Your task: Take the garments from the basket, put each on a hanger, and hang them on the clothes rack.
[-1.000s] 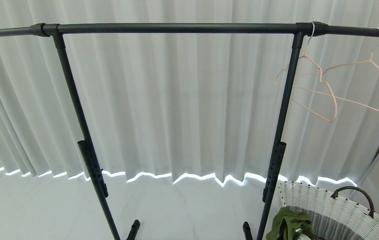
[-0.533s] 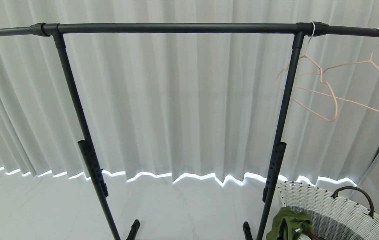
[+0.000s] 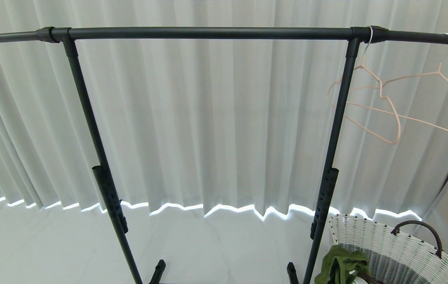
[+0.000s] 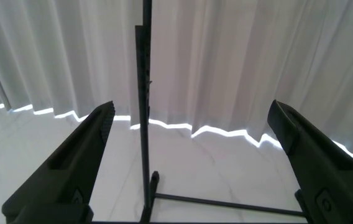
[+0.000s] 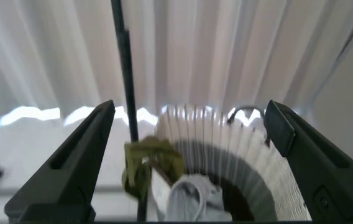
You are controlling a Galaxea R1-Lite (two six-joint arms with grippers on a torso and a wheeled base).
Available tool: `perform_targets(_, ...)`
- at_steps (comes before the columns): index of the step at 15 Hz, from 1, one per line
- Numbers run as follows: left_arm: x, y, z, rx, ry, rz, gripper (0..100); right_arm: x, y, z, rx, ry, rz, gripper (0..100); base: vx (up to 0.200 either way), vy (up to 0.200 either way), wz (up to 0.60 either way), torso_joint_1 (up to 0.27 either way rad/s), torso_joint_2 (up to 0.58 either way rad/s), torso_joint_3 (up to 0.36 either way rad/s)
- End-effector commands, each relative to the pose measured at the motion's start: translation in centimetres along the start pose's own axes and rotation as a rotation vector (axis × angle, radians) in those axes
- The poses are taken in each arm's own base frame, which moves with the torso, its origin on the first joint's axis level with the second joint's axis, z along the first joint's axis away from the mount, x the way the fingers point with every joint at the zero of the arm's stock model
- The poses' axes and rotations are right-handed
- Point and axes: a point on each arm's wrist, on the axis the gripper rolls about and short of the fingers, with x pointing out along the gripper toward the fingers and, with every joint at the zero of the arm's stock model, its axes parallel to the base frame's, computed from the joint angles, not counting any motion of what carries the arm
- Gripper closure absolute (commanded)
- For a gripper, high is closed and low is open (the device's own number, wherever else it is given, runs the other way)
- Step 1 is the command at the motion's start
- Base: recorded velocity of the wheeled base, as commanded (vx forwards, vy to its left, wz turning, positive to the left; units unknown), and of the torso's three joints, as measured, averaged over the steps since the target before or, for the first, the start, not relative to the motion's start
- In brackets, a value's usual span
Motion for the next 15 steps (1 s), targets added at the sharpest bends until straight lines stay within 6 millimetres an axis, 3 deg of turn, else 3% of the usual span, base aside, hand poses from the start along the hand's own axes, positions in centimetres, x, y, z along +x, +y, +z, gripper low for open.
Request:
perform_targets(1,0.0,0.0,0.0,-0.001,0.002,0.002,0,6.9,0.2,1.6,-0.081,0.395,-0.018,0,0.000,0.000,0.00,0.000,0.00,0.000)
perform_targets(3,0.0,0.0,0.0,-0.004,0.002,0.002,0,9.4,-0.2,0.5,-0.174,0.566,-0.070,0,-0.100,0.000,0.00,-0.001,0.00,0.004)
perform_targets(8,0.0,0.0,0.0,0.000,0.002,0.002,0,12.1,-1.5,-2.4,-0.353,0.858,-0.049,0,-0.160,0.000,0.00,0.004,0.00,0.001)
perform_targets(15,0.0,0.0,0.0,-0.001,0.002,0.002,0,16.4,-2.1,-6.1,-0.456,0.980,0.039,0,0.000,0.000,0.00,0.000,0.00,0.000)
